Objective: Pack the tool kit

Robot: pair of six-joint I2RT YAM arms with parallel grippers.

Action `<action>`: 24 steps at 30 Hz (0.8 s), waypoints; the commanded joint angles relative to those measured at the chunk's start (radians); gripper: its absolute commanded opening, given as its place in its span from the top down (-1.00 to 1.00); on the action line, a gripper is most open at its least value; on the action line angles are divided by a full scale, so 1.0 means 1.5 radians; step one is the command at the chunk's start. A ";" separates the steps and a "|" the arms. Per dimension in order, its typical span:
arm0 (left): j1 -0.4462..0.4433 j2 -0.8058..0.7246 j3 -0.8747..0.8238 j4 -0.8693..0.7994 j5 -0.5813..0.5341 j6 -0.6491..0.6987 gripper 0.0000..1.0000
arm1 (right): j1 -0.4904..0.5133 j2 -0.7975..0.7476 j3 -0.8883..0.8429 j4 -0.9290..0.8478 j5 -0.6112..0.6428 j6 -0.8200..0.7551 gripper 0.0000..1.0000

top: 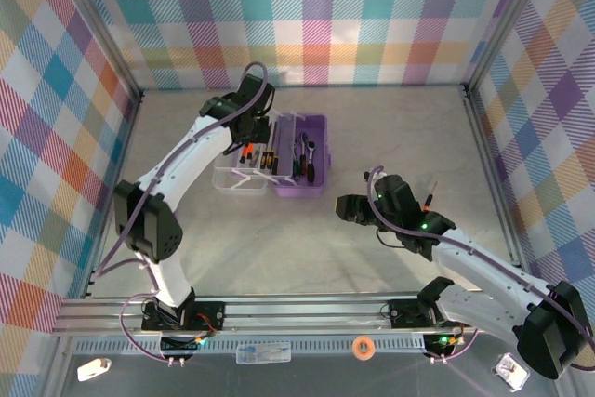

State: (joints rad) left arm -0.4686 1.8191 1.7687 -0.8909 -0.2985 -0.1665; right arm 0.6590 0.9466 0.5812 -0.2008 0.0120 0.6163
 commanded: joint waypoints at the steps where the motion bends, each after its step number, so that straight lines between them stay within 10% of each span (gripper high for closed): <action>1: 0.027 0.062 0.058 -0.028 -0.003 0.016 0.75 | -0.007 -0.016 -0.007 -0.021 0.007 0.001 -0.27; 24: 0.040 0.144 0.092 -0.039 0.058 0.018 0.55 | -0.013 -0.049 -0.014 -0.059 0.032 0.006 -0.29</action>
State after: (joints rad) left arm -0.4099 2.0247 1.8702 -0.9184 -0.2310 -0.1513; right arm 0.6468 0.8642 0.5625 -0.2821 0.0460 0.6201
